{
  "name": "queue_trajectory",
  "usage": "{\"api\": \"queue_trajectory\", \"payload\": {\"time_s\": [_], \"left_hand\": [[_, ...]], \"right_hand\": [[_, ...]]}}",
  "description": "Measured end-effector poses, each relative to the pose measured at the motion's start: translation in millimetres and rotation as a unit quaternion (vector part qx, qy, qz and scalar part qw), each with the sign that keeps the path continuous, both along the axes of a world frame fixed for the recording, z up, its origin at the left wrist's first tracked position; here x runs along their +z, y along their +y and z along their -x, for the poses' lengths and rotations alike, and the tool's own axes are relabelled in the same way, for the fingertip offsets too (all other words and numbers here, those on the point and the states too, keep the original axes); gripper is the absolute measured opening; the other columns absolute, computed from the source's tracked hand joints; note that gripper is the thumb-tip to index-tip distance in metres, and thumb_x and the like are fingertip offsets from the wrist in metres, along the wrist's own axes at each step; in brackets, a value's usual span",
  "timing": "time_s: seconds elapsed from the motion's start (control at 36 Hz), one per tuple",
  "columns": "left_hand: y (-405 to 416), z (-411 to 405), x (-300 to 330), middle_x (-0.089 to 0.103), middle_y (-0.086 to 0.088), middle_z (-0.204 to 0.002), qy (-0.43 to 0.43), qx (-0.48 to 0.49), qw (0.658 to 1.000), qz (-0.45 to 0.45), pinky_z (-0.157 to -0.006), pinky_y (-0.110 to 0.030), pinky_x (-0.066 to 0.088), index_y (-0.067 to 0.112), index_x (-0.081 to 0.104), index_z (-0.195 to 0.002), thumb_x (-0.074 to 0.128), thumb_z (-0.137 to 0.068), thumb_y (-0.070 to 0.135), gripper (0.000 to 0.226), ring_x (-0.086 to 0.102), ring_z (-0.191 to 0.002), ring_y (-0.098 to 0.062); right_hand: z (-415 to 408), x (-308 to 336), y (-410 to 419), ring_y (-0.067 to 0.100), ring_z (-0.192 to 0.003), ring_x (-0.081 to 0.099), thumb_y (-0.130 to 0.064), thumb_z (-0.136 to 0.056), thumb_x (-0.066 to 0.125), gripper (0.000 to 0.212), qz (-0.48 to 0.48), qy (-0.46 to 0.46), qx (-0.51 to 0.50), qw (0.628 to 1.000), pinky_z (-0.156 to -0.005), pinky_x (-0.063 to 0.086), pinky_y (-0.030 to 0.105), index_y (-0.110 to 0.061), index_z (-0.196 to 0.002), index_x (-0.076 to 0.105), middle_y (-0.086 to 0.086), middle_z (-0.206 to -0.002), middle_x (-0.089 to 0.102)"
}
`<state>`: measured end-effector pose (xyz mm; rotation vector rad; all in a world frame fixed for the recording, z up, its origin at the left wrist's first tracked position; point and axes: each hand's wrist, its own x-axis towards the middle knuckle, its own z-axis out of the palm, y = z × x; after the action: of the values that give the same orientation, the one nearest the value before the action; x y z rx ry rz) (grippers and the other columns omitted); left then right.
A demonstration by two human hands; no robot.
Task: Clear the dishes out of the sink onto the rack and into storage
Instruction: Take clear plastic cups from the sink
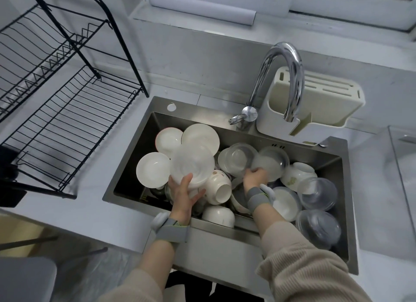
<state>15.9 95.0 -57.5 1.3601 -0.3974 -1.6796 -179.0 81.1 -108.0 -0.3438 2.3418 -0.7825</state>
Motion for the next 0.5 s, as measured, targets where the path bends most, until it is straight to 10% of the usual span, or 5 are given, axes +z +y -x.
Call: {"api": "queue_trajectory", "payload": {"time_s": [0.36,0.5], "left_hand": [[7.9,16.0,3.9,0.042,-0.004,-0.14,0.005,-0.03,0.999,-0.015,-0.083,-0.046,0.057,0.034,0.024,-0.144,0.059,-0.093,0.021,0.063,0.047,-0.126,-0.029],[9.6,22.4,2.4,0.04,-0.004,-0.143,-0.001,-0.039,0.999,-0.016,-0.082,-0.044,0.057,0.033,0.021,-0.145,0.06,-0.092,0.021,0.067,0.046,-0.126,-0.029]], "right_hand": [[13.9,25.5,16.5,0.039,-0.109,0.059,-0.01,-0.099,0.044,0.028,-0.123,0.066,0.078,0.987,-0.089,0.049,0.042,0.005,-0.121,0.055,0.024,-0.122,0.059],[22.2,29.6,21.7,0.032,-0.094,0.056,-0.014,-0.097,0.046,0.022,0.071,0.009,-0.031,0.997,-0.076,0.039,0.032,-0.005,-0.113,0.058,0.014,-0.103,0.06]]}}
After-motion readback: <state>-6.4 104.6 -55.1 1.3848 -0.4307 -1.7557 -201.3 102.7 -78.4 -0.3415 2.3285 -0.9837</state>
